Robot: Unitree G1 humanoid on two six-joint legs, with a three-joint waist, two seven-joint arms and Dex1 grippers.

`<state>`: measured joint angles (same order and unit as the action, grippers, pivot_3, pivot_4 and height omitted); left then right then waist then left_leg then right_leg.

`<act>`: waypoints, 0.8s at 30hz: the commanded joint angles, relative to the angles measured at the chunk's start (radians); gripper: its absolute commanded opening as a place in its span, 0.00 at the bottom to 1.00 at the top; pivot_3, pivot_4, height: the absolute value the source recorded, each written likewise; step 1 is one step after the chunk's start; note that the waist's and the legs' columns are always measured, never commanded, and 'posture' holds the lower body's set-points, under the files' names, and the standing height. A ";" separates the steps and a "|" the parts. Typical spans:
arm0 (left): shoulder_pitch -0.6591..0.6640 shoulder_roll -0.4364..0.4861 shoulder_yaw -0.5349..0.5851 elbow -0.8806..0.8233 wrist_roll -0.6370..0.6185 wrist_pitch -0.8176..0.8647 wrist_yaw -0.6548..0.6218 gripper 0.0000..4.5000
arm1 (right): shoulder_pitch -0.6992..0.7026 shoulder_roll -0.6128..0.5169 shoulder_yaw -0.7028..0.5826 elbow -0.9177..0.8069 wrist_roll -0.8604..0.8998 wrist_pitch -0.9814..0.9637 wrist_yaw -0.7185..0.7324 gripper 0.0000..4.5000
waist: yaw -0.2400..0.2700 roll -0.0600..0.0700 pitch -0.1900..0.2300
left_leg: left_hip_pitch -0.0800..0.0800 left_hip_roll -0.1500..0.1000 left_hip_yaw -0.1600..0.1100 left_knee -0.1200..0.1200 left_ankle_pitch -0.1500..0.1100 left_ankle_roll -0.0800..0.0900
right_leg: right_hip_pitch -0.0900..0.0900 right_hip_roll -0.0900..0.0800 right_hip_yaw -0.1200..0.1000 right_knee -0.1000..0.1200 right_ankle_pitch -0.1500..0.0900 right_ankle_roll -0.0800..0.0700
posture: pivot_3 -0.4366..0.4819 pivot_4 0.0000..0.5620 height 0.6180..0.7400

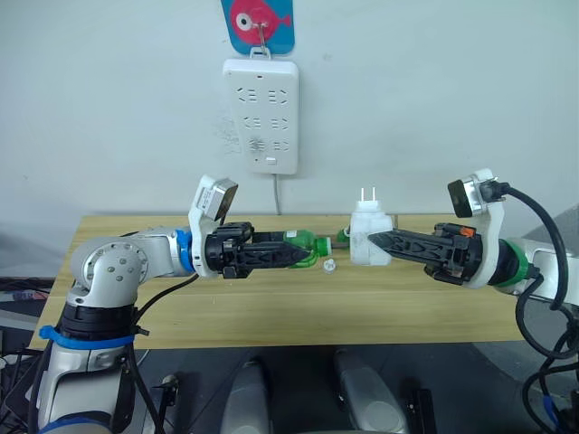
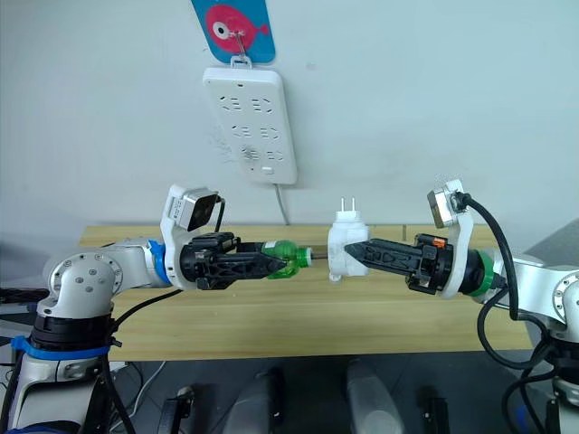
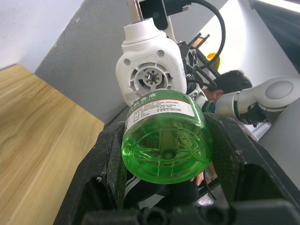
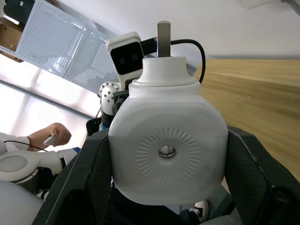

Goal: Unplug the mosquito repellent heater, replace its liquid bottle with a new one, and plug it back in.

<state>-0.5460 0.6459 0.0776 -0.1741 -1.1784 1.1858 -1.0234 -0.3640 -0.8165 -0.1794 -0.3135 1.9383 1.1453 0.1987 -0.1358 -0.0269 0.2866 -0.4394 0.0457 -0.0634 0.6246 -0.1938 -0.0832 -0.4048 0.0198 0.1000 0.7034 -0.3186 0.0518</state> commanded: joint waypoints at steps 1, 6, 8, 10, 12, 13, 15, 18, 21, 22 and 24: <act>-0.016 0.001 0.003 -0.031 0.003 -0.026 -0.024 0.50 | 0.006 -0.016 -0.001 -0.042 0.034 -0.032 0.028 0.65 | 0.001 0.000 0.000 | 0.000 0.000 0.000 0.000 0.000 0.000 | 0.000 0.000 0.000 0.000 0.000 0.000 | 0.26 0.49 0.87; -0.015 0.001 -0.001 -0.026 0.014 -0.030 -0.037 0.50 | 0.010 -0.026 0.012 -0.054 0.034 -0.046 0.044 0.65 | 0.001 0.000 0.000 | 0.000 0.000 0.000 0.000 0.000 0.000 | 0.000 0.000 0.000 0.000 0.000 0.000 | 0.26 0.49 0.87; -0.016 -0.002 -0.001 -0.027 0.014 -0.029 -0.039 0.50 | 0.011 -0.029 0.018 -0.058 0.034 -0.049 0.047 0.65 | 0.001 0.000 0.000 | 0.000 0.000 0.000 0.000 0.000 0.000 | 0.000 0.000 0.000 0.000 0.000 0.000 | 0.26 0.49 0.87; -0.017 -0.003 -0.004 -0.028 0.016 -0.029 -0.041 0.50 | 0.012 -0.031 0.024 -0.062 0.034 -0.052 0.052 0.65 | 0.002 0.000 0.000 | 0.000 0.000 0.000 0.000 0.000 0.000 | 0.000 0.000 0.000 0.000 0.000 0.000 | 0.26 0.49 0.87; -0.018 -0.004 -0.005 -0.026 0.018 -0.031 -0.042 0.50 | 0.012 -0.034 0.030 -0.065 0.034 -0.056 0.058 0.65 | 0.002 0.000 0.000 | 0.000 0.000 0.000 0.000 0.000 0.000 | 0.000 0.000 0.000 0.000 0.000 0.000 | 0.26 0.49 0.87; -0.018 -0.004 -0.005 -0.025 0.021 -0.032 -0.044 0.50 | 0.012 -0.036 0.032 -0.066 0.034 -0.059 0.060 0.65 | 0.002 0.000 0.000 | 0.000 0.000 0.000 0.000 0.000 0.000 | 0.000 0.000 0.000 0.000 0.000 0.000 | 0.26 0.49 0.87; -0.019 -0.002 -0.008 -0.024 0.027 -0.035 -0.049 0.50 | 0.012 -0.039 0.035 -0.068 0.034 -0.063 0.064 0.65 | 0.003 0.000 0.000 | 0.000 0.000 0.000 0.000 0.000 0.000 | 0.000 0.000 0.000 0.000 0.000 0.000 | 0.26 0.49 0.87; -0.018 0.001 -0.013 -0.030 0.031 -0.036 -0.060 0.50 | 0.007 -0.039 0.041 -0.069 0.034 -0.069 0.064 0.65 | 0.003 0.000 0.000 | 0.000 0.000 0.000 0.000 0.000 0.000 | 0.000 0.000 0.000 0.000 0.000 0.000 | 0.26 0.49 0.87; -0.016 -0.003 -0.016 -0.040 0.031 -0.033 -0.065 0.50 | 0.004 -0.035 0.047 -0.071 0.034 -0.074 0.061 0.65 | 0.003 0.000 0.000 | 0.000 0.000 0.000 0.000 0.000 0.000 | 0.000 0.000 0.000 0.000 0.000 0.000 | 0.26 0.49 0.87; -0.017 -0.006 -0.016 -0.040 0.032 -0.034 -0.062 0.50 | 0.003 -0.034 0.049 -0.072 0.034 -0.075 0.060 0.65 | 0.003 0.000 0.000 | 0.000 0.000 0.000 0.000 0.000 0.000 | 0.000 0.000 0.000 0.000 0.000 0.000 | 0.26 0.49 0.87; -0.020 -0.012 -0.015 -0.038 0.031 -0.037 -0.058 0.50 | 0.002 -0.034 0.054 -0.074 0.034 -0.078 0.060 0.65 | 0.003 0.000 0.000 | 0.000 0.000 0.000 0.000 0.000 0.000 | 0.000 0.000 0.000 0.000 0.000 0.000 | 0.26 0.49 0.87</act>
<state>-0.5521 0.6397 0.0555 -0.1830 -1.1361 1.1651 -1.0710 -0.3538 -0.8452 -0.1217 -0.3492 1.9384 1.0816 0.2424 -0.1327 -0.0269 0.2866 -0.4396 0.0458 -0.0637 0.6248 -0.1938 -0.0832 -0.4049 0.0198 0.0997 0.7034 -0.3185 0.0518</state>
